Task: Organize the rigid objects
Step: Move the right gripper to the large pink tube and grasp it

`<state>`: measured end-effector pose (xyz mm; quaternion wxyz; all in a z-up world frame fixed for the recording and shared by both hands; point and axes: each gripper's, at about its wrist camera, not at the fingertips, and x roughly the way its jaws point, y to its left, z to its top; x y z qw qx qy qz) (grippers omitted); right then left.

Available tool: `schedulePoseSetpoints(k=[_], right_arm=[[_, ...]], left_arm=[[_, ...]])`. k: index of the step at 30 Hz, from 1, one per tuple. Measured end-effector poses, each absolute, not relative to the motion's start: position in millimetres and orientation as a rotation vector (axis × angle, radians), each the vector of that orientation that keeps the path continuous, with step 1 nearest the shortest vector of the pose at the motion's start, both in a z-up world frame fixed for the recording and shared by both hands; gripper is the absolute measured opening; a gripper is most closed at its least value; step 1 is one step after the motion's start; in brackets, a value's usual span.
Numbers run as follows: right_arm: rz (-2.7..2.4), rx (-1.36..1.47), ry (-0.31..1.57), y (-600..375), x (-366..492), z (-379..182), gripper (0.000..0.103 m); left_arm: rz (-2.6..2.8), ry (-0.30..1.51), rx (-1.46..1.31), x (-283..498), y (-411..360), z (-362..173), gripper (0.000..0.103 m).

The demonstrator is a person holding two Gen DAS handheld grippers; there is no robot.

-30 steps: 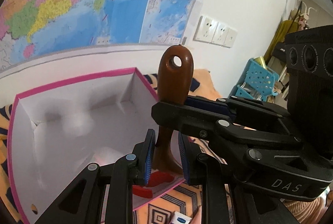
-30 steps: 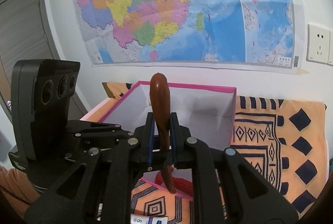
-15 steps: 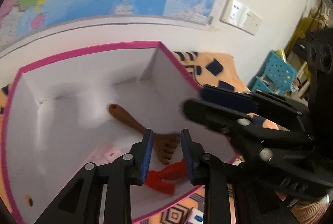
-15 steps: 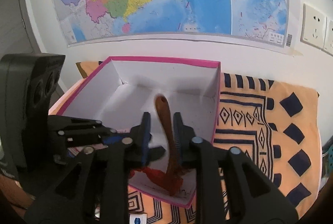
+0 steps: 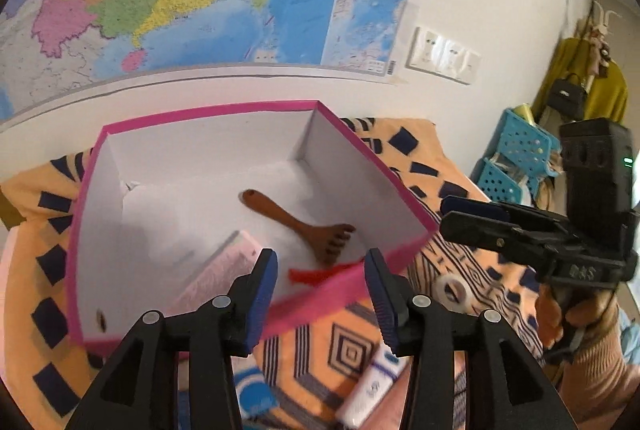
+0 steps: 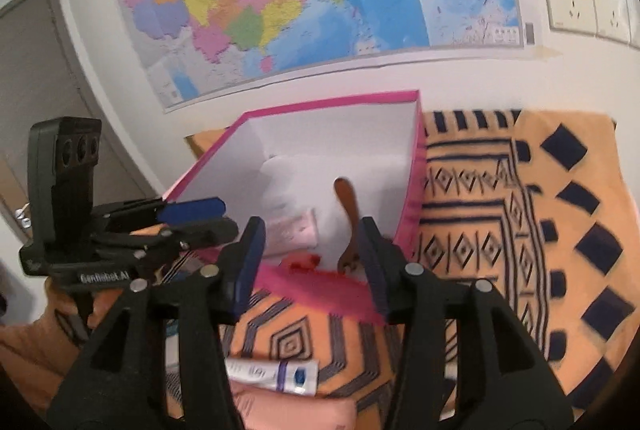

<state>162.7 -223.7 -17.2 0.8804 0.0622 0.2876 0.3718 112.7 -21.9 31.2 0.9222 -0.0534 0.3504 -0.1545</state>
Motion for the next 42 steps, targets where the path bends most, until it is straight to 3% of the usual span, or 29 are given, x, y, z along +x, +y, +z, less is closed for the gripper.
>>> schedulePoseSetpoints(k=[20, 42], right_arm=[[0.710, 0.168, 0.812, -257.2, 103.6, -107.2, 0.050], [0.686, 0.145, 0.866, -244.3, 89.8, -133.8, 0.050]], left_arm=[[-0.387, 0.909, -0.177, 21.7, -25.4, -39.4, 0.047], [-0.427, 0.979, -0.197, 4.9, -37.6, -57.1, 0.046]])
